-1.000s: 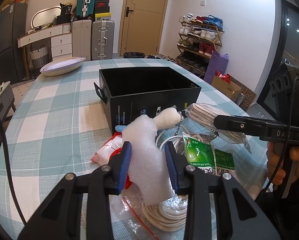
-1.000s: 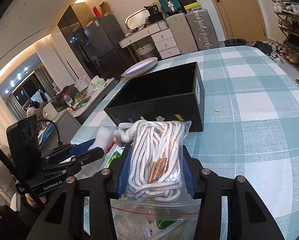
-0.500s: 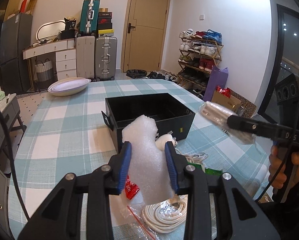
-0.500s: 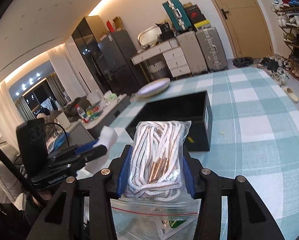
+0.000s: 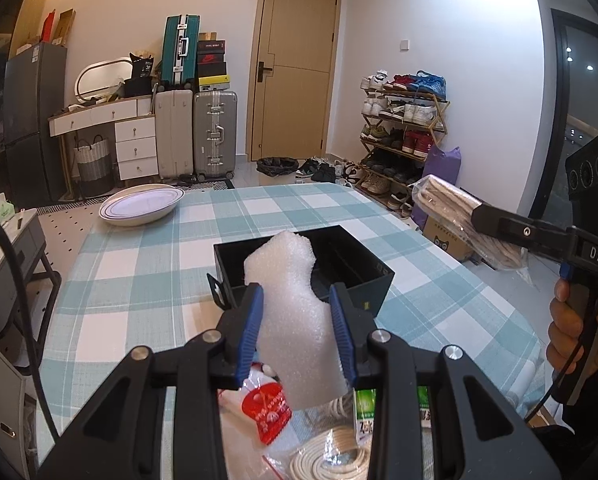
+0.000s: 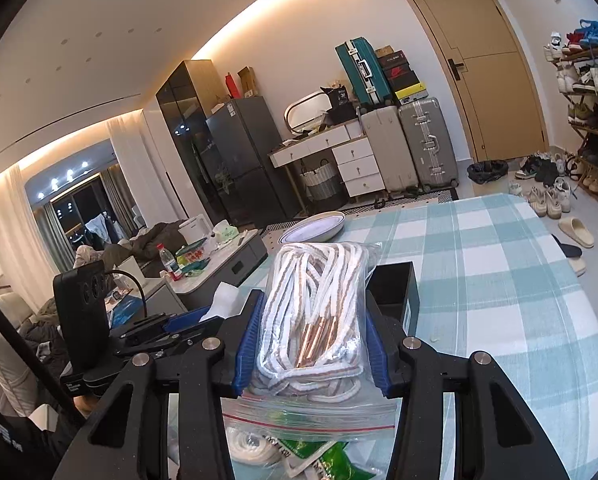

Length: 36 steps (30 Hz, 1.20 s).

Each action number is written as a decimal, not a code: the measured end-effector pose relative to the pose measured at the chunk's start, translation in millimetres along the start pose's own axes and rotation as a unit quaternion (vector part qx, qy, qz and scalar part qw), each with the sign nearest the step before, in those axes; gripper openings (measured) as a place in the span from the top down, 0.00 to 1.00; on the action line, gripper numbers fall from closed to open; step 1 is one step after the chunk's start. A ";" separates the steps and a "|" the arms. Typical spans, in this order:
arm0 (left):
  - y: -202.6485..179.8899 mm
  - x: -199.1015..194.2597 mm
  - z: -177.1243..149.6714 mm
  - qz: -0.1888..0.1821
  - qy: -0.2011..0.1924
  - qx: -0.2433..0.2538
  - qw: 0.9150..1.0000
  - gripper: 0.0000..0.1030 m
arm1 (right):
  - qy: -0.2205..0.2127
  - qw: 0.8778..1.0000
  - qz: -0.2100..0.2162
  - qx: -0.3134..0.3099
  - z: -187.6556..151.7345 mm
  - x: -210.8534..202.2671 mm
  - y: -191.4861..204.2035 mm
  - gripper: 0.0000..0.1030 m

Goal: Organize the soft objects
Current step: 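Carry both items into the black box and open both tools to release them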

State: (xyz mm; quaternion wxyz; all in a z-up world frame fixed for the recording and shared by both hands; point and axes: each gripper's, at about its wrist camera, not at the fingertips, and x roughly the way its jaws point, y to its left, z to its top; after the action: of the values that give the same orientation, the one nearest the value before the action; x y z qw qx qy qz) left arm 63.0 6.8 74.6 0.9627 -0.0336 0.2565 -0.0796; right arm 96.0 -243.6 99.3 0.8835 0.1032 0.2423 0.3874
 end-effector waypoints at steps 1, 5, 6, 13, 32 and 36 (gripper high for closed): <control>0.2 2.0 2.0 0.000 0.000 0.000 1.000 0.68 | 0.002 1.000 0.000 -0.001 1.5 3.2 0.3 0.55; 2.1 15.1 10.4 0.006 0.003 -0.003 1.000 0.68 | 0.011 1.000 -0.001 -0.003 3.9 17.4 -0.9 0.55; 2.6 18.0 12.0 0.007 0.004 -0.004 1.000 0.68 | 0.014 1.000 -0.002 -0.003 4.8 20.9 -1.1 0.55; 4.4 44.4 19.9 0.012 0.019 -0.003 1.000 0.68 | 0.038 0.999 -0.008 -0.007 9.0 50.0 -7.2 0.55; 4.8 107.7 20.7 0.025 0.072 0.004 0.997 0.68 | 0.128 0.990 -0.051 -0.035 7.0 136.1 -36.6 0.55; 5.4 116.6 21.8 0.027 0.078 0.006 0.997 0.68 | 0.140 0.987 -0.061 -0.047 7.2 146.7 -39.3 0.55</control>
State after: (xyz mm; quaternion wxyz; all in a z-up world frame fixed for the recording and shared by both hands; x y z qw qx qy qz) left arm 174.4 -7.3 35.9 0.9416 -0.0151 0.3313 -0.0576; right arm 210.1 -162.4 39.9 0.8668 -0.0086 0.3506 0.3545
